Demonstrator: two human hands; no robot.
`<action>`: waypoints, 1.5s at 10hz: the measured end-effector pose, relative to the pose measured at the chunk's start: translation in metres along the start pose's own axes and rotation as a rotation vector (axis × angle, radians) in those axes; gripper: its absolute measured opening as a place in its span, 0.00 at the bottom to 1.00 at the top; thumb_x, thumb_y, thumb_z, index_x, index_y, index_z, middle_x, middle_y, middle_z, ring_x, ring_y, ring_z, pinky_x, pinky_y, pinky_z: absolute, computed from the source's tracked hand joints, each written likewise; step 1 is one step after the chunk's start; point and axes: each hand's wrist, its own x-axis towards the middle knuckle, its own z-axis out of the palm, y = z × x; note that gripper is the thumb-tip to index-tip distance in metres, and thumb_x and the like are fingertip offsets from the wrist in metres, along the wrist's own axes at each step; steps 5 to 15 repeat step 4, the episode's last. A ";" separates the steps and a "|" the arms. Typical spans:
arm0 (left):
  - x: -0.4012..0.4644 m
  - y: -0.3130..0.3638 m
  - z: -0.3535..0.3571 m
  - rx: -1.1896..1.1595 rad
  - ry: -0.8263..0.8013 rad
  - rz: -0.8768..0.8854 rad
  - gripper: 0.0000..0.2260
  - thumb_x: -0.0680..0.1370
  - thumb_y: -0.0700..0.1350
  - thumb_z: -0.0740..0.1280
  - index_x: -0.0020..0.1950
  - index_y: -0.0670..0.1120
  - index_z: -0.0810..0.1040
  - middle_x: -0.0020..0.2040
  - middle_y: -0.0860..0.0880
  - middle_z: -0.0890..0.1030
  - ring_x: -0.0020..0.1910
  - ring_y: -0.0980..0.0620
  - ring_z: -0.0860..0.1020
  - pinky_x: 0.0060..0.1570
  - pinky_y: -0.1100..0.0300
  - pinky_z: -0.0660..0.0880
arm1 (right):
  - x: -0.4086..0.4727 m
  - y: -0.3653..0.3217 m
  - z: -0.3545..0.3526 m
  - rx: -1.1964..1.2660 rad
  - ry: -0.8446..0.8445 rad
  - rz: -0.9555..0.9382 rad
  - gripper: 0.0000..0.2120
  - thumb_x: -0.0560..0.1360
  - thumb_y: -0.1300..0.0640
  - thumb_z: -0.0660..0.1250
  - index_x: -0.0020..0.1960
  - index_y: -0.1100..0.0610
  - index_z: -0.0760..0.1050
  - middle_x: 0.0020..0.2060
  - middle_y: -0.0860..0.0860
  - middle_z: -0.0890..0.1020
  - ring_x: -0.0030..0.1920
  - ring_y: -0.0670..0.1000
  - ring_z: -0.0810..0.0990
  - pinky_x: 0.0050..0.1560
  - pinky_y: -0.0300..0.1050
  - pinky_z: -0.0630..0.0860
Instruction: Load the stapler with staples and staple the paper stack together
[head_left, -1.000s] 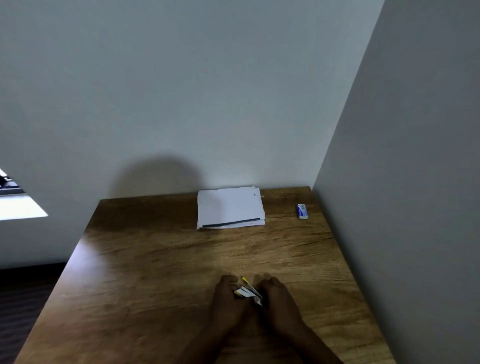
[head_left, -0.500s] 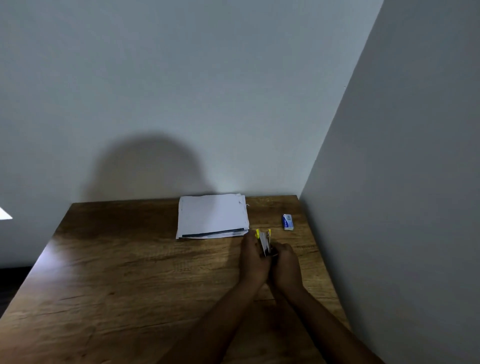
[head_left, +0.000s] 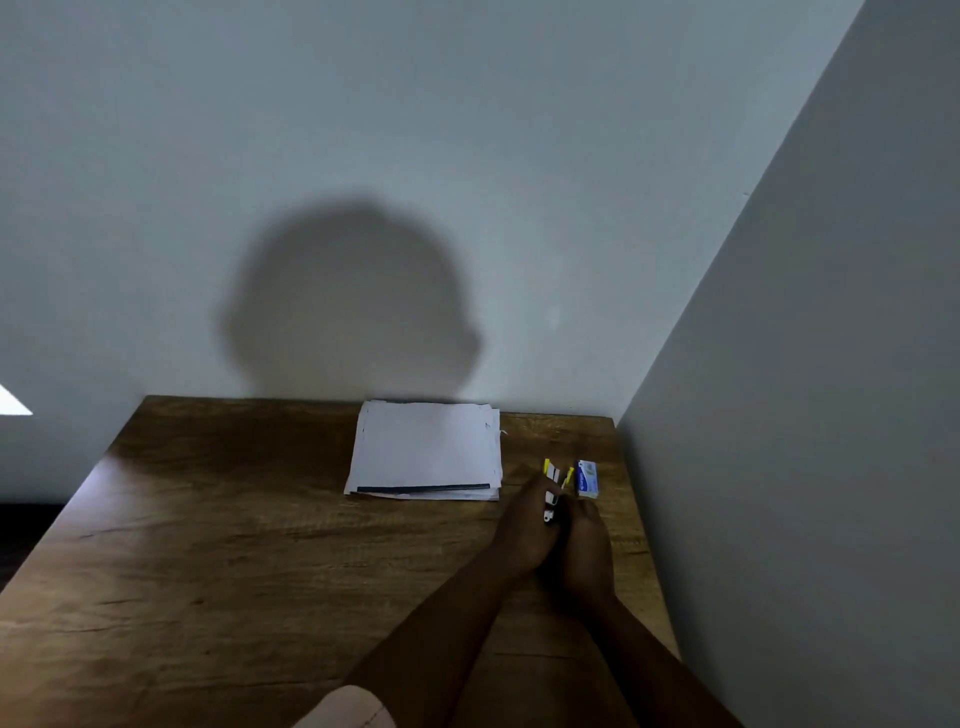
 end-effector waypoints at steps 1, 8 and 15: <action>0.008 0.005 0.001 0.009 -0.023 0.014 0.12 0.77 0.38 0.66 0.60 0.43 0.72 0.59 0.44 0.79 0.56 0.47 0.79 0.51 0.61 0.72 | 0.008 -0.003 -0.004 0.007 -0.003 0.033 0.22 0.75 0.60 0.67 0.68 0.60 0.70 0.61 0.57 0.78 0.61 0.54 0.76 0.61 0.47 0.74; -0.001 0.010 0.009 0.123 -0.001 0.024 0.13 0.80 0.43 0.64 0.64 0.44 0.71 0.63 0.45 0.76 0.58 0.52 0.76 0.58 0.60 0.74 | 0.002 -0.007 -0.002 0.335 0.055 0.253 0.26 0.75 0.40 0.54 0.68 0.53 0.64 0.61 0.57 0.76 0.55 0.56 0.79 0.60 0.58 0.76; -0.001 0.010 0.009 0.123 -0.001 0.024 0.13 0.80 0.43 0.64 0.64 0.44 0.71 0.63 0.45 0.76 0.58 0.52 0.76 0.58 0.60 0.74 | 0.002 -0.007 -0.002 0.335 0.055 0.253 0.26 0.75 0.40 0.54 0.68 0.53 0.64 0.61 0.57 0.76 0.55 0.56 0.79 0.60 0.58 0.76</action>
